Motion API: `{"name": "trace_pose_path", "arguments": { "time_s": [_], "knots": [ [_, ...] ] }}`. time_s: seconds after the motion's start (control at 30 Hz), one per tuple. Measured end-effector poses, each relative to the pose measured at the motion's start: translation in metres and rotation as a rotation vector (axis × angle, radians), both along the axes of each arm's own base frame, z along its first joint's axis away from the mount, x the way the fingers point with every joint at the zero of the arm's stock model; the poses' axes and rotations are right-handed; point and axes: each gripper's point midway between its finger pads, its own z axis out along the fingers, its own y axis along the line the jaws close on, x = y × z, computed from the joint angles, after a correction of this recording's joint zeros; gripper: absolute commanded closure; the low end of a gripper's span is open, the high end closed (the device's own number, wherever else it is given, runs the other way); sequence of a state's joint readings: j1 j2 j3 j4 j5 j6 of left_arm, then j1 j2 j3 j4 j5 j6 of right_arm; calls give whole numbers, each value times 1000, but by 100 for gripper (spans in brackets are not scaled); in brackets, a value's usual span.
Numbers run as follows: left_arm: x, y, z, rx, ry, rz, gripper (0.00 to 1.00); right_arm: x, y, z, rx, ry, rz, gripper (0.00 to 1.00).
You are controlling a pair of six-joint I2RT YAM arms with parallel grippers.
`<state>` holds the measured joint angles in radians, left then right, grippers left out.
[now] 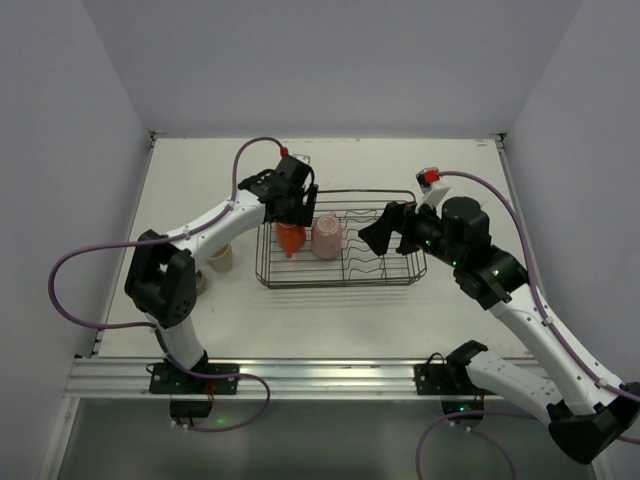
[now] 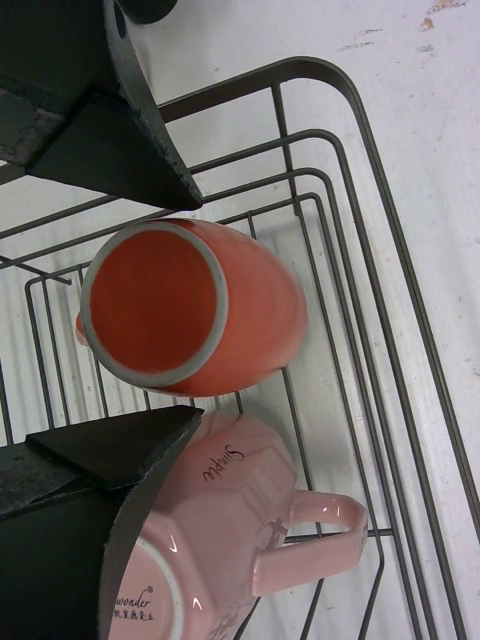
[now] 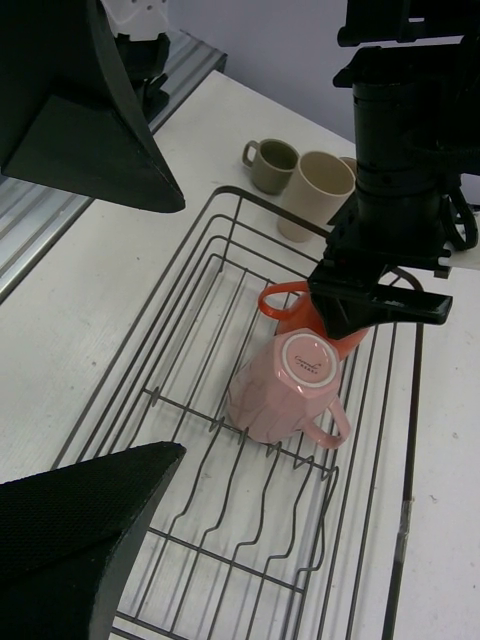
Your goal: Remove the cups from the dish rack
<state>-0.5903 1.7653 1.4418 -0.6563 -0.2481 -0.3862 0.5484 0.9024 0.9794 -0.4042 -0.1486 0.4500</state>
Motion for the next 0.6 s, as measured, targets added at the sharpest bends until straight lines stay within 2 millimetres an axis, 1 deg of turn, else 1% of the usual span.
{"name": "trace_pose_path", "arguments": {
  "time_s": [0.43,0.6],
  "knots": [
    [0,0,0,2,0,1,17,0,0,-3,-3,5,0,1],
    [-4,3,-6,11,15,2,17,0,0,-3,-3,5,0,1]
  ]
}}
